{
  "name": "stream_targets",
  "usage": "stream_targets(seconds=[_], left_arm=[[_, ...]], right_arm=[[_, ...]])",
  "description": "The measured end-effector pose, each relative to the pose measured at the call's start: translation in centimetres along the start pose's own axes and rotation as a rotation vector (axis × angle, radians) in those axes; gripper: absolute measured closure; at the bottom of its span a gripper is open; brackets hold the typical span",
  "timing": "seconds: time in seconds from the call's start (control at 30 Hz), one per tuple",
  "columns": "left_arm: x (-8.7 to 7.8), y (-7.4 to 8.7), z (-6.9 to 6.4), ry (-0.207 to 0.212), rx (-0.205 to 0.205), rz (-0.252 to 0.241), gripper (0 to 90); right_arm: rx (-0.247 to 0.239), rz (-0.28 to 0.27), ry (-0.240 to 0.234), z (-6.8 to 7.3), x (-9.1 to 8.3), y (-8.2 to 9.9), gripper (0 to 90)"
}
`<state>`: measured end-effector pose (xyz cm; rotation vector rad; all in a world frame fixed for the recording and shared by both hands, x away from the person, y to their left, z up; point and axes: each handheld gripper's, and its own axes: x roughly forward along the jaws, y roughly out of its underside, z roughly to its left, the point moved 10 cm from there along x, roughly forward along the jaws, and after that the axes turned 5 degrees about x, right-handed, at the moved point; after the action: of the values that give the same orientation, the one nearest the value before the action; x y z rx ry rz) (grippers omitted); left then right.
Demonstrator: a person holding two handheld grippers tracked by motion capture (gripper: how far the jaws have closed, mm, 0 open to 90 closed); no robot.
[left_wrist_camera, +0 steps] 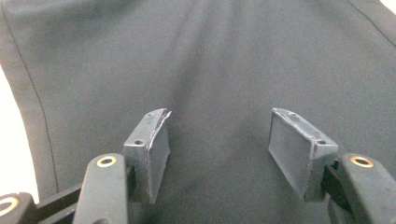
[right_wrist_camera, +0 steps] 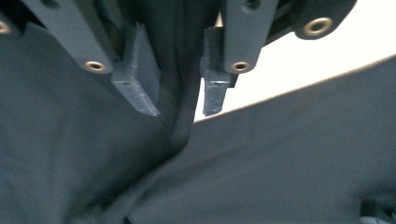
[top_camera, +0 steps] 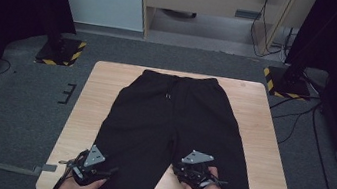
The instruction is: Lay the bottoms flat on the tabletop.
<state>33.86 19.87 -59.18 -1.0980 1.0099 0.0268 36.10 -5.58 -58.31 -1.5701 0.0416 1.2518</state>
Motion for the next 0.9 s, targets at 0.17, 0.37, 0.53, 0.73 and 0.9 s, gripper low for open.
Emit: stream_targets(seconds=[0.17,0.37,0.53,0.73,0.9], left_arm=[[0.2,-1.5,-1.3,0.011,0.034,-0.013,36.8],[1.4,-3.8,-3.5,0.036,0.071,-0.025,34.5],[2.5,-4.5,-4.7,0.039,0.091,-0.033,32.5],[2.1,-4.1,-4.2,0.033,0.061,-0.048,32.5],[2.0,-4.4,-4.7,0.043,0.070,-0.058,32.4]], right_arm=[[-0.001,0.006,0.020,-0.2,-1.2,1.6,56.2],[-0.024,0.023,0.038,0.6,-0.9,2.4,53.0],[-0.063,0.033,0.056,1.1,-0.4,2.3,71.2],[-0.076,0.048,0.005,2.2,-0.2,1.9,90.0],[-0.062,0.035,-0.037,3.4,0.2,1.3,90.0]])
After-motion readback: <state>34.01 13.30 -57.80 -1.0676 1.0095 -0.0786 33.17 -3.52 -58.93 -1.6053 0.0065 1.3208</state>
